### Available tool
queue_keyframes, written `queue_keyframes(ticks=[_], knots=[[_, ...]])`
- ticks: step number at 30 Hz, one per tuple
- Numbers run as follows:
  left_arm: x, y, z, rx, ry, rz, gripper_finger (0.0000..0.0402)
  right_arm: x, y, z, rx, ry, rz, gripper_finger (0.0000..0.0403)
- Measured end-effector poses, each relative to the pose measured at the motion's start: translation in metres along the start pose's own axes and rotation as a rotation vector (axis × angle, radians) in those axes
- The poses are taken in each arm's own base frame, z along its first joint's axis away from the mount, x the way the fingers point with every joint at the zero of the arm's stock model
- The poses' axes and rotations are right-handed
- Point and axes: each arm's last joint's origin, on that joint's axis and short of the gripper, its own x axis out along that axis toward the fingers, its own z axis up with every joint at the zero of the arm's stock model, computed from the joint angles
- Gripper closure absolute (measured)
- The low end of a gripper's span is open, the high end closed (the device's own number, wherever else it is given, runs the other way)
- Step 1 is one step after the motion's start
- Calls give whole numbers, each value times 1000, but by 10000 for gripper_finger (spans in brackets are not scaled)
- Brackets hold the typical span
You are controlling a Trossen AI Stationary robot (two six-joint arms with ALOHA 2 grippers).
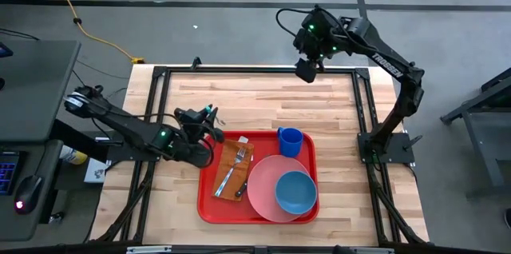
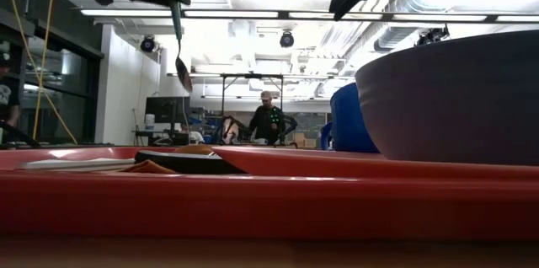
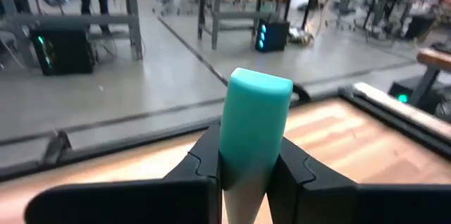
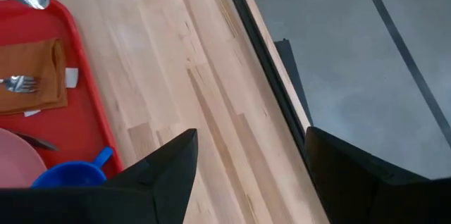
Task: Set up tray
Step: Put the blue spoon on top of the orange napkin on the serving tray
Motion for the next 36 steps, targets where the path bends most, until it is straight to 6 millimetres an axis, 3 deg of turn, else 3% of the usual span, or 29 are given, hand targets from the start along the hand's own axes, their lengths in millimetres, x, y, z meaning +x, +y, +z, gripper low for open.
queue_keyframes(ticks=[20, 36], knots=[[6, -18, -53, -6, 277, -43, 312, 0, 0, 2, -1, -19, 11, 162], [10, -28, -75, 28, 355, -46, 312, 0, 1, 2, 20, -21, 21, 162]])
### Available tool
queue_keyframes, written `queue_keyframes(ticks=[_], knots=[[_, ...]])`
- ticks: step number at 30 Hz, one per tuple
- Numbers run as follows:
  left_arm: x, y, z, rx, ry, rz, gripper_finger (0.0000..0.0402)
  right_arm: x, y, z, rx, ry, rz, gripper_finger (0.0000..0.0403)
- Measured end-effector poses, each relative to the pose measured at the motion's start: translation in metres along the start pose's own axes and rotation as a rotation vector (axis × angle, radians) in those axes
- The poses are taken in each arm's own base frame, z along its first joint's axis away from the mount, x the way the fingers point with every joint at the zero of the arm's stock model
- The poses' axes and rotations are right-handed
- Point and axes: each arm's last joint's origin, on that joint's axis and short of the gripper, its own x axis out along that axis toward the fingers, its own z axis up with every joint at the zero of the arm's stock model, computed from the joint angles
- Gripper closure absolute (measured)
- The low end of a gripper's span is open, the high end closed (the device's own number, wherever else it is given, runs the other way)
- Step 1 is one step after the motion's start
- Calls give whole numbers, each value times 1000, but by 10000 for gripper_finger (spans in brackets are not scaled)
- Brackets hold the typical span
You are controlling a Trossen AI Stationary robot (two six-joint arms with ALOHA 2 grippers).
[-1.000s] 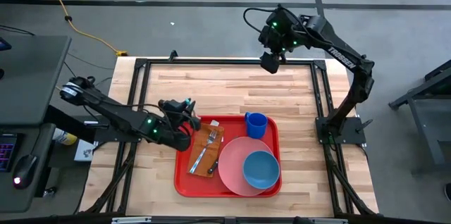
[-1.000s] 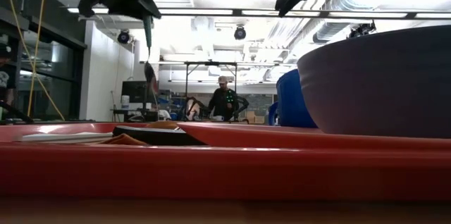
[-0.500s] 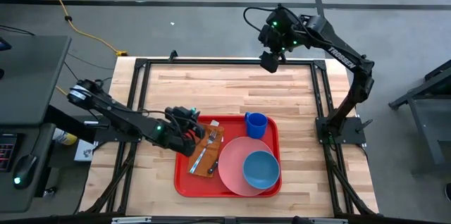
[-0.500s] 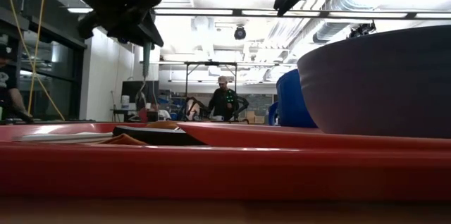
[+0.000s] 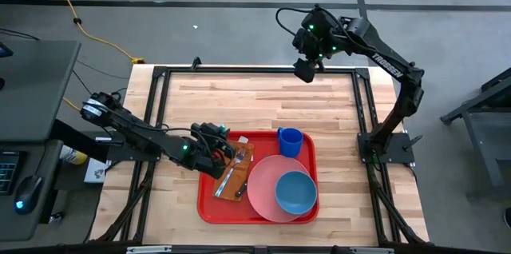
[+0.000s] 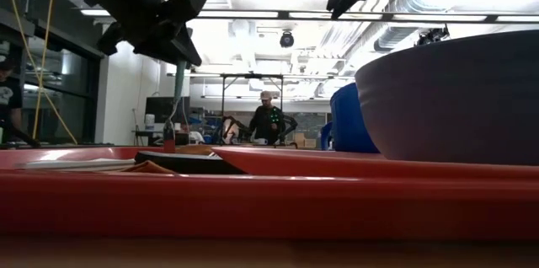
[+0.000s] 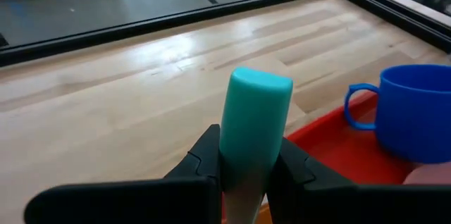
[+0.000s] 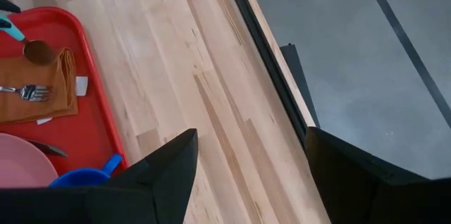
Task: Set up tray
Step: Put the blue spoon on top of the orange napkin on the serving tray
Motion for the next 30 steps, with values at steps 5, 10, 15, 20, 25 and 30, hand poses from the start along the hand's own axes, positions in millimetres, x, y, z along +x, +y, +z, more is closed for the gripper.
queue_keyframes(ticks=[5, 10, 15, 20, 25, 30], knots=[[-6, -8, -4, 17, 64, -83, 312, 0, 0, 0, 0, 0, 0, 162], [-11, -11, -19, 54, 222, -155, 254, 0, 0, 0, -3, -1, 1, 162], [-10, -11, -22, 75, 280, -152, 248, 0, 0, 2, -9, -17, 3, 162], [-10, -10, -20, 76, 251, -141, 297, 0, 0, 3, -19, -35, 20, 162], [-10, -11, -20, 74, 248, -143, 342, 0, 0, 4, -24, -43, 20, 162], [-10, -10, -20, 78, 249, -139, 342, 0, 0, 4, -29, -48, 19, 162]])
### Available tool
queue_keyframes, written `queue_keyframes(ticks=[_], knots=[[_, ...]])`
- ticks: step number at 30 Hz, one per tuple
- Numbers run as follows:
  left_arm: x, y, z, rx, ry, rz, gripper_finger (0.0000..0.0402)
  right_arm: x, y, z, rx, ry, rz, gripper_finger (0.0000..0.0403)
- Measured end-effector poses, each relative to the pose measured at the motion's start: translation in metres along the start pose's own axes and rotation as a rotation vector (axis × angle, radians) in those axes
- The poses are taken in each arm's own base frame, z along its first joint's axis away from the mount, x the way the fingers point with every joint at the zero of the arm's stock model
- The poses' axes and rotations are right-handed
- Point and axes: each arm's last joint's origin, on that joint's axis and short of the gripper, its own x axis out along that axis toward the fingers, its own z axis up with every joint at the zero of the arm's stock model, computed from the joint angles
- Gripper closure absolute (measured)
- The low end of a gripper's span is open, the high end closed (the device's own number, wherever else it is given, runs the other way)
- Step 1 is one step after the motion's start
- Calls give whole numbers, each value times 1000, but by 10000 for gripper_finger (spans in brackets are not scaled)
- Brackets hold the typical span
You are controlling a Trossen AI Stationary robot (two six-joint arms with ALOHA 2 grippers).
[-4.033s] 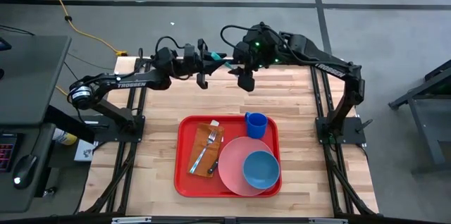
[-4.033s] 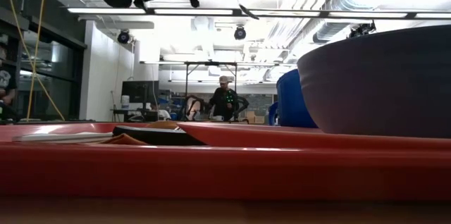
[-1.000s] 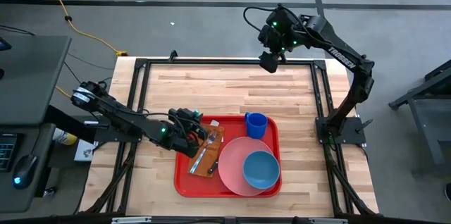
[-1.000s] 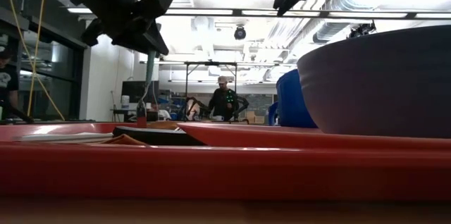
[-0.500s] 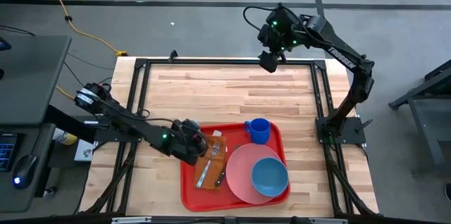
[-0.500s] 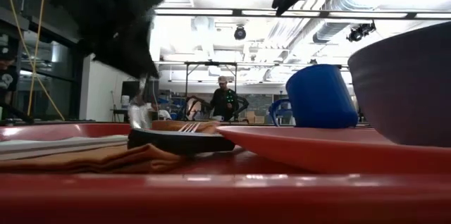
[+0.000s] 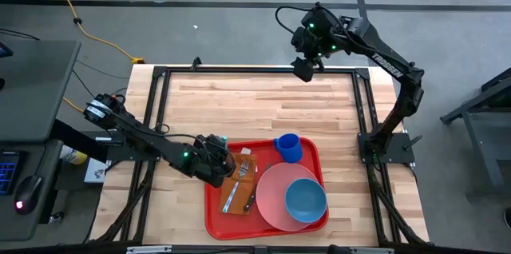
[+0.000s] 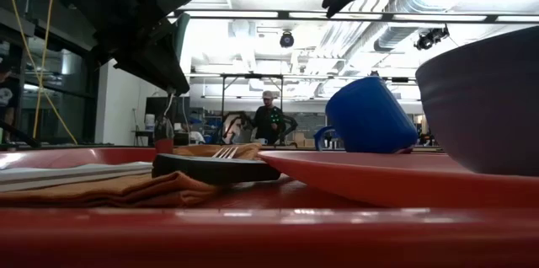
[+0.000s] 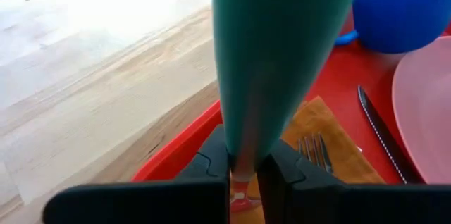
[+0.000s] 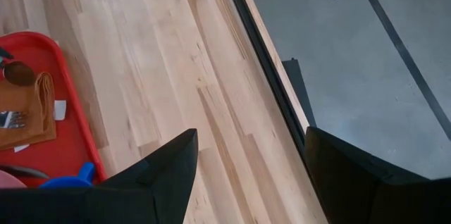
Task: Set up tray
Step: Put the blue spoon on top of the orange napkin on the serving tray
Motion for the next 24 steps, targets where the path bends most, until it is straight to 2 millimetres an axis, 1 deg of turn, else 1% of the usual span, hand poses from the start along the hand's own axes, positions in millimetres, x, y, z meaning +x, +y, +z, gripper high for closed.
queue_keyframes(ticks=[1, 6, 8, 12, 17, 19, 22, 24], knots=[[0, 0, 0, 0, 1, 0, 341, 0, 0, 0, -3, -1, -1, 162], [0, 0, -1, 6, 30, -8, 311, 0, 0, 0, -4, -1, -1, 162], [0, 0, -2, 14, 48, -12, 315, 0, 0, 0, -9, -1, -1, 162], [0, 0, -2, 27, 50, -14, 344, 0, 0, 0, -13, -2, -1, 162], [0, 0, -1, 31, 46, -15, 343, 0, 0, 0, -14, -4, -2, 162], [0, 0, -1, 29, 48, -19, 322, 0, 0, 0, -14, -4, -2, 162], [0, -1, -1, 37, 53, -23, 277, 0, 0, 0, -14, -5, -2, 162], [0, -1, -2, 52, 55, -26, 257, 0, 0, 1, -14, -7, -2, 162]])
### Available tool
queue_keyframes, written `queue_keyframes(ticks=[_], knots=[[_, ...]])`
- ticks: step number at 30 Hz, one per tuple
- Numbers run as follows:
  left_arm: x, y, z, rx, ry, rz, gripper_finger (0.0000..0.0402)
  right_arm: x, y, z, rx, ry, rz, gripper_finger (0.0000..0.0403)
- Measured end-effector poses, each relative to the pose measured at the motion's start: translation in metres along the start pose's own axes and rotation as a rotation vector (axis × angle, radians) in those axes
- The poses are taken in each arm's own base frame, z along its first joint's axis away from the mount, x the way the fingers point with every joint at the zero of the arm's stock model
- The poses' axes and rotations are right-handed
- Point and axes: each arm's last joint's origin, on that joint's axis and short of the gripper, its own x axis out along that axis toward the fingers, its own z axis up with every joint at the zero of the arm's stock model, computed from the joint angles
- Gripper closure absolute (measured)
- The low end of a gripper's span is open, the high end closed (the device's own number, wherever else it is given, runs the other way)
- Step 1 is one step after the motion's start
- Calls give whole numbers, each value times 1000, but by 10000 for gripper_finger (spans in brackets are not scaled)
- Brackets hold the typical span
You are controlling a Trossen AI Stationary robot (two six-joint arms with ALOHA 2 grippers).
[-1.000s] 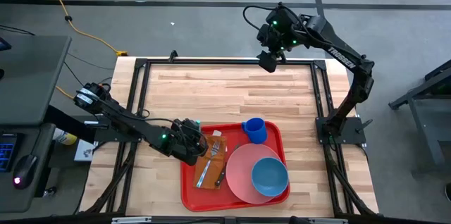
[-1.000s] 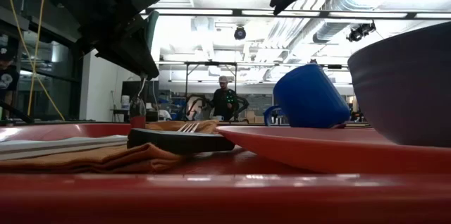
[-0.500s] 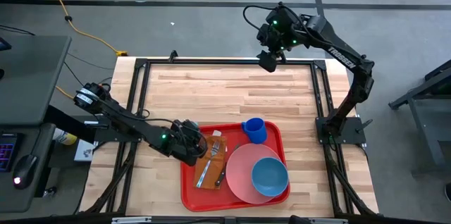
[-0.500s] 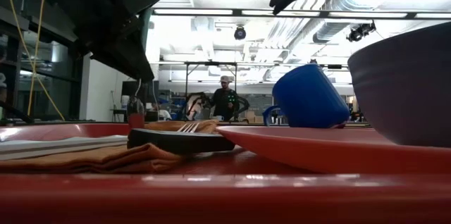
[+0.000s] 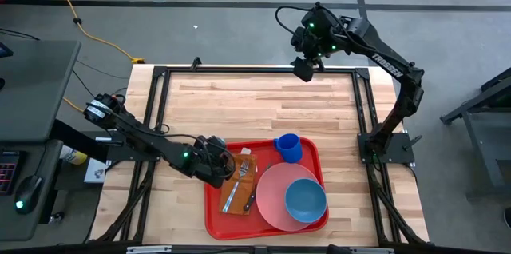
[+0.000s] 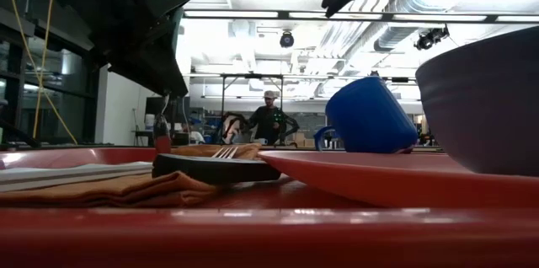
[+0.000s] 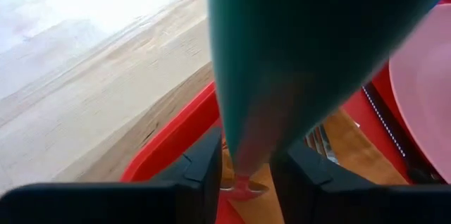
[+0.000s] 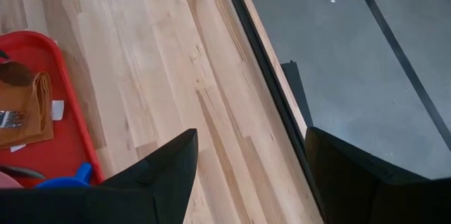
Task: Set up tray
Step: Put the blue spoon on top of the orange napkin on the serving tray
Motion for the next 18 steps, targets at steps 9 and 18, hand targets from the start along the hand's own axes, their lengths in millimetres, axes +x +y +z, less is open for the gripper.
queue_keyframes(ticks=[9, 18], knots=[[0, 0, 1, 32, -31, 11, 276, 0, 0, 0, -8, -2, 3, 162], [0, 0, 2, 30, -54, 20, 322, 0, 0, 0, -23, -3, 7, 162]])
